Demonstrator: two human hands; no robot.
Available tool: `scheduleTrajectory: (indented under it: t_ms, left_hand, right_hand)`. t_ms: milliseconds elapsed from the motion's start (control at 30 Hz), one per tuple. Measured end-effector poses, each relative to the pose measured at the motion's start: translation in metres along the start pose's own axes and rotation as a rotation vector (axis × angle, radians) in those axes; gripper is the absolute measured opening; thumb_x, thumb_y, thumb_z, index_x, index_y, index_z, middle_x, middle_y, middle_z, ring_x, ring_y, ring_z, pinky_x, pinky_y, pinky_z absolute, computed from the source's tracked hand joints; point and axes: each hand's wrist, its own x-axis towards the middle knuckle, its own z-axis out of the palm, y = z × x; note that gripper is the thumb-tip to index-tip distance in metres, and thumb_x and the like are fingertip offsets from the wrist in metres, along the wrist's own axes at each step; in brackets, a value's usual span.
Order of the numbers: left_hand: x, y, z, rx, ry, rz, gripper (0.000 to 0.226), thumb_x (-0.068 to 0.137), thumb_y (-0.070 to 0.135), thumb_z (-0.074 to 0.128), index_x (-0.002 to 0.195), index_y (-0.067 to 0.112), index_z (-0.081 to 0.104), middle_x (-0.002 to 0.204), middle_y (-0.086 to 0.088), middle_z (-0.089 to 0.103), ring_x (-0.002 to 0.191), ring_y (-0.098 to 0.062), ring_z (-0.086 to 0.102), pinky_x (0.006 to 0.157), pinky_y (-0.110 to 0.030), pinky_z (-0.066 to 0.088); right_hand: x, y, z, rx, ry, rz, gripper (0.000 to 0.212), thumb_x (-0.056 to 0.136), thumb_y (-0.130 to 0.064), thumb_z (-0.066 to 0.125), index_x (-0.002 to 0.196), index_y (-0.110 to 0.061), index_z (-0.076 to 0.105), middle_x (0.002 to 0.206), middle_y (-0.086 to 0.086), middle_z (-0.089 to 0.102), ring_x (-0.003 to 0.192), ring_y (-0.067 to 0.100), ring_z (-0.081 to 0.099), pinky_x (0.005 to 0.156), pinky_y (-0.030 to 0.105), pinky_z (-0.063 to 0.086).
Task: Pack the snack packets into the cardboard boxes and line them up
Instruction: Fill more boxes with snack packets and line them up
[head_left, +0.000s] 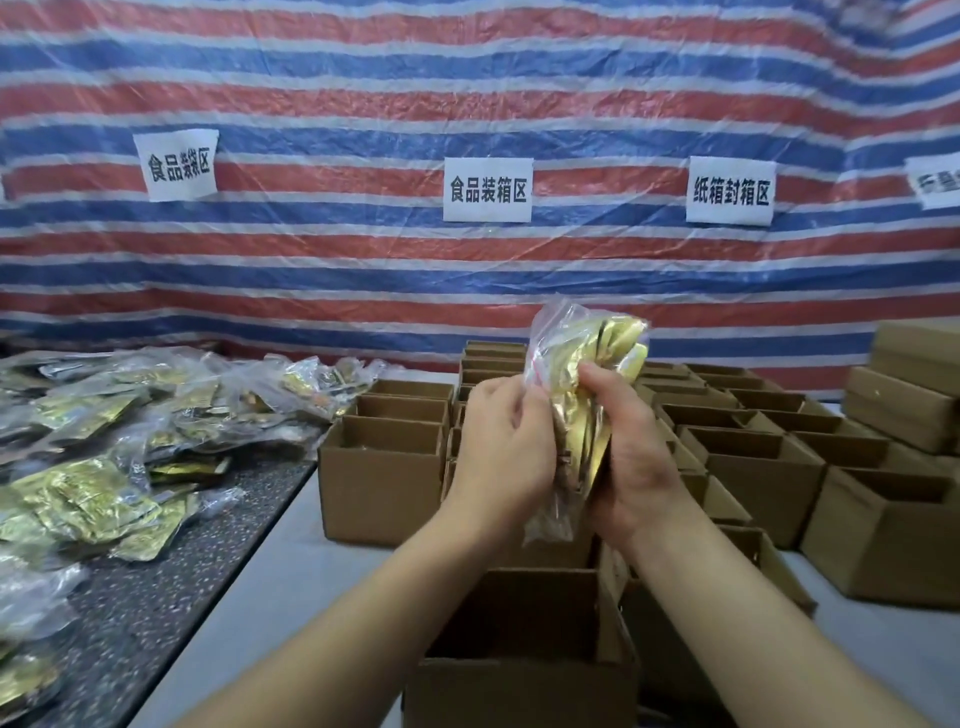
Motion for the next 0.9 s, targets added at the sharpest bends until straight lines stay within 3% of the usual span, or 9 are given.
scheduleTrajectory:
  t_ms: [67,133,300,400,467,600,700,800,900]
  left_hand:
    - [-0.005,-0.006,-0.001,0.135,0.034,0.017,0.018,0.102,0.031,0.047,0.109,0.032,0.063,0.124,0.005,0.049,0.117,-0.008,0.047,0.102,-0.035,0.043]
    - [-0.010,-0.012,-0.006,0.238,0.015,0.011,0.031,0.100,0.031,0.052,0.130,0.033,0.057,0.138,0.008,0.040,0.132,-0.010,0.035,0.114,-0.042,0.034]
    - [-0.014,-0.019,-0.015,0.098,-0.177,-0.069,0.057,0.097,0.031,0.058,0.149,0.037,0.035,0.139,0.011,0.044,0.126,-0.009,0.048,0.100,-0.039,0.050]
    - [-0.020,-0.033,-0.035,0.138,-0.202,-0.170,0.030,0.098,0.048,0.047,0.129,0.048,0.049,0.114,0.027,0.057,0.105,0.008,0.056,0.078,-0.014,0.046]
    - [-0.028,-0.050,-0.053,0.270,-0.211,-0.243,0.018,0.101,0.045,0.041,0.104,0.047,0.058,0.103,0.023,0.063,0.101,0.006,0.058,0.079,-0.016,0.044]
    - [-0.053,-0.095,-0.074,0.444,-0.321,-0.433,0.018,0.103,0.034,0.046,0.104,0.031,0.063,0.102,0.015,0.064,0.099,0.001,0.058,0.073,-0.010,0.042]
    - [-0.067,-0.108,-0.073,0.277,-0.301,-0.645,0.027,0.105,0.033,0.042,0.090,0.029,0.065,0.089,0.015,0.064,0.084,0.004,0.061,0.064,-0.009,0.044]
    - [-0.067,-0.112,-0.070,0.187,-0.269,-0.707,0.031,0.106,0.029,0.040,0.091,0.026,0.067,0.092,0.003,0.070,0.091,-0.011,0.066,0.076,-0.025,0.052]
    - [-0.068,-0.111,-0.070,0.093,-0.265,-0.682,0.034,0.106,0.025,0.041,0.092,0.025,0.072,0.082,0.015,0.075,0.081,0.005,0.068,0.064,-0.011,0.050]
  right_hand:
    - [-0.004,-0.004,-0.004,0.045,-0.031,-0.014,0.035,0.096,-0.035,0.059,0.118,-0.011,0.072,0.120,0.021,0.070,0.108,0.034,0.070,0.080,0.042,0.059]
    - [-0.008,-0.005,-0.010,0.035,-0.047,-0.019,0.038,0.095,-0.035,0.058,0.118,-0.009,0.072,0.121,0.023,0.069,0.108,0.036,0.070,0.083,0.044,0.059]
    - [-0.013,-0.004,-0.017,-0.127,-0.084,-0.050,0.032,0.097,-0.031,0.053,0.111,-0.014,0.076,0.105,0.015,0.074,0.097,0.030,0.074,0.076,0.039,0.060]
    - [-0.011,-0.002,-0.023,-0.325,-0.045,-0.123,0.041,0.089,-0.031,0.059,0.121,-0.006,0.062,0.106,0.012,0.069,0.104,0.030,0.069,0.083,0.039,0.058]
    - [-0.010,-0.002,-0.028,-0.523,-0.014,-0.156,0.049,0.082,-0.033,0.064,0.126,-0.011,0.057,0.104,0.000,0.069,0.104,0.021,0.068,0.083,0.033,0.056]
    - [-0.011,0.012,-0.041,-0.750,-0.118,-0.022,0.066,0.073,-0.030,0.075,0.134,-0.027,0.052,0.114,-0.008,0.070,0.109,0.013,0.067,0.087,0.026,0.057]
    - [-0.012,0.033,-0.047,-0.936,-0.249,0.110,0.065,0.074,-0.035,0.079,0.134,-0.037,0.053,0.121,-0.010,0.065,0.113,0.011,0.064,0.095,0.033,0.056]
    - [-0.012,0.047,-0.052,-1.112,-0.394,0.234,0.053,0.082,-0.028,0.078,0.130,-0.041,0.058,0.119,-0.014,0.065,0.112,0.008,0.063,0.095,0.028,0.054]
    - [-0.010,0.053,-0.053,-1.217,-0.466,0.367,0.050,0.082,-0.031,0.077,0.128,-0.040,0.060,0.117,-0.014,0.065,0.109,0.004,0.063,0.101,0.032,0.052]
